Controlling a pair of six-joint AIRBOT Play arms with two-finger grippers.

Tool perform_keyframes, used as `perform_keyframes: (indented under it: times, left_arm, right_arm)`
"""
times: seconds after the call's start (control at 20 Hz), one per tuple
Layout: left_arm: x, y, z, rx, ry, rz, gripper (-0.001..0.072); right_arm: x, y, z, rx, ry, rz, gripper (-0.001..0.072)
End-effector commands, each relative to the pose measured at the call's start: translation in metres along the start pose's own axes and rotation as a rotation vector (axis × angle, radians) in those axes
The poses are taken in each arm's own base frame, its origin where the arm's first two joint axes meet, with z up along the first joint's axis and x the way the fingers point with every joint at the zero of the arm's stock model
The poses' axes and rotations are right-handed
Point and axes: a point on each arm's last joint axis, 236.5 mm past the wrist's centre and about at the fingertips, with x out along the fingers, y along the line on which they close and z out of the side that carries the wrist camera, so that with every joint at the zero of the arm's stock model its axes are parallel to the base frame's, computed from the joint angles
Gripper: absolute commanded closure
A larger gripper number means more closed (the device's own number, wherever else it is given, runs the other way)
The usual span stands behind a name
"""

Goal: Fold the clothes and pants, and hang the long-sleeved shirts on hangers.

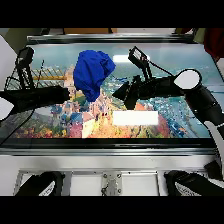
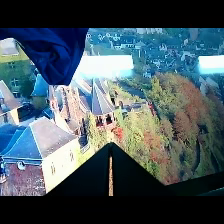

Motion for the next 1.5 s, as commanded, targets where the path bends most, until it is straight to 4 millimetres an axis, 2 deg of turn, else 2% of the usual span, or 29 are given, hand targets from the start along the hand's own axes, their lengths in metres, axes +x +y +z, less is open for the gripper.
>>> perform_keyframes:
  times: [0.0,0.05,0.1,0.15,0.2,0.4,0.5,0.6,0.7,0.8,0.9,1.0,1.05,1.15,1.2,1.25,1.35,1.4,1.45]
  left_arm:
    - [0.000,0.000,0.000,0.001,-0.001,0.000,0.0695]
    - [0.000,-0.004,0.027,0.047,-0.113,-0.017,0.0209]
    - [0.006,-0.006,0.048,0.077,-0.194,-0.023,0.0003]
    - [0.026,-0.002,0.066,0.069,-0.232,-0.015,0.0003]
    - [0.058,0.004,0.073,0.080,-0.185,0.004,0.0003]
    - [0.176,0.027,0.084,0.094,-0.035,0.044,0.0004]
    - [0.244,0.044,0.076,0.078,0.041,0.061,0.0003]
    - [0.305,0.062,0.059,0.065,0.112,0.076,0.0003]
    - [0.347,0.075,0.042,0.055,0.162,0.085,0.0004]
    - [0.373,0.080,0.034,0.046,0.177,0.082,0.0003]
    - [0.390,0.076,0.033,0.058,0.174,0.075,0.0003]
    - [0.398,0.066,0.035,0.074,0.161,0.063,0.0005]
    - [0.398,0.063,0.036,0.072,0.151,0.059,0.0060]
    - [0.393,0.061,0.038,0.071,0.156,0.058,0.0576]
    - [0.386,0.058,0.043,0.074,0.154,0.055,0.0693]
    - [0.377,0.055,0.050,0.076,0.147,0.052,0.0695]
    - [0.345,0.047,0.078,0.081,0.104,0.044,0.0695]
    - [0.325,0.037,0.096,0.096,0.065,0.034,0.0695]
    - [0.296,0.026,0.121,0.134,0.009,0.026,0.0695]
  right_arm:
    - [0.000,0.000,0.000,0.000,0.001,0.001,0.0701]
    - [0.000,0.000,0.000,0.000,0.001,0.001,0.0701]
    - [0.000,0.000,0.000,0.000,0.001,0.001,0.0701]
    - [0.000,0.000,0.000,0.000,0.000,0.001,0.0701]
    - [0.000,0.000,0.000,0.000,0.001,0.001,0.0701]
    - [0.000,0.000,0.000,0.000,0.001,0.001,0.0701]
    - [0.000,0.000,0.000,0.000,0.000,0.001,0.0701]
    - [0.000,0.000,0.000,0.000,0.000,0.001,0.0701]
    - [0.000,0.000,0.000,0.000,0.000,0.001,0.0701]
    - [0.000,0.000,0.000,0.000,0.001,0.001,0.0701]
    - [0.000,0.000,0.000,0.000,0.001,0.001,0.0701]
    - [0.000,0.000,0.000,0.000,0.000,0.001,0.0701]
    - [0.000,0.000,0.000,0.000,0.000,0.001,0.0701]
    - [0.000,0.000,0.000,0.000,0.001,0.001,0.0701]
    - [0.000,0.000,0.000,0.000,0.000,0.001,0.0701]
    - [0.000,0.001,0.000,0.001,0.000,0.002,0.0701]
    - [0.000,0.004,0.005,0.014,-0.021,0.016,0.0701]
    - [0.000,0.007,0.009,0.025,-0.038,0.029,0.0701]
    - [0.000,0.009,0.013,0.036,-0.055,0.040,0.0701]
